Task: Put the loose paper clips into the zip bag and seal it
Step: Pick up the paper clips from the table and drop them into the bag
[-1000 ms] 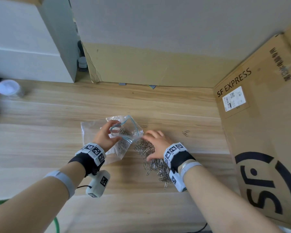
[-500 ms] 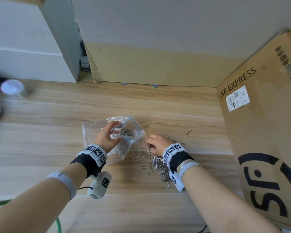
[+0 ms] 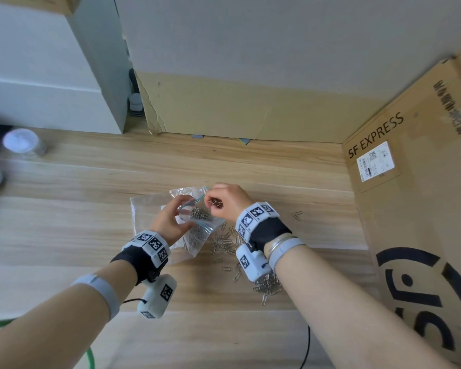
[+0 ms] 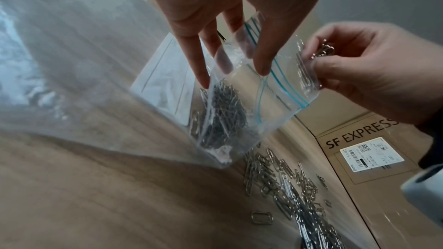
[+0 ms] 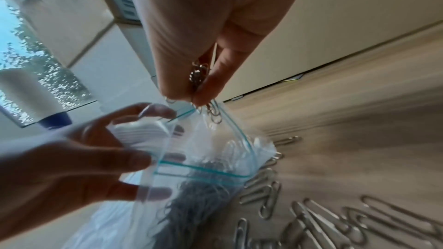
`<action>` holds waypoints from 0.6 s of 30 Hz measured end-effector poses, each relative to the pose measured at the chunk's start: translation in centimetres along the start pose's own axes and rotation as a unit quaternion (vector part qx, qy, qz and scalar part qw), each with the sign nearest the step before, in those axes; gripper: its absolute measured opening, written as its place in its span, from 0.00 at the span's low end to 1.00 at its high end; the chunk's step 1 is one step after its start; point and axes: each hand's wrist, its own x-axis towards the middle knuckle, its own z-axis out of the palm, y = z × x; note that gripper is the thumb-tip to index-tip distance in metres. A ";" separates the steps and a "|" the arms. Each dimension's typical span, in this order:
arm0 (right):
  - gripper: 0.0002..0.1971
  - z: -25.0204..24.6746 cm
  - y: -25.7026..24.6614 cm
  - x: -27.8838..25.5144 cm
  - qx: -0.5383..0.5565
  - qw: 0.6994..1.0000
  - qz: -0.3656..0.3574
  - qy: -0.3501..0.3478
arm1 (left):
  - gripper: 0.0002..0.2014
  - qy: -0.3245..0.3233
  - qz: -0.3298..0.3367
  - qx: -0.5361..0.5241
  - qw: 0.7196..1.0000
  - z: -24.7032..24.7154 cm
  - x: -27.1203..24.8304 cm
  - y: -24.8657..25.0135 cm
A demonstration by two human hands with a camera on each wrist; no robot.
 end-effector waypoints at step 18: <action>0.14 1.7 2.5 -1.2 -0.009 0.954 0.280 -0.109 | 0.25 0.015 0.004 -0.031 0.999 -0.7 -0.7 0.1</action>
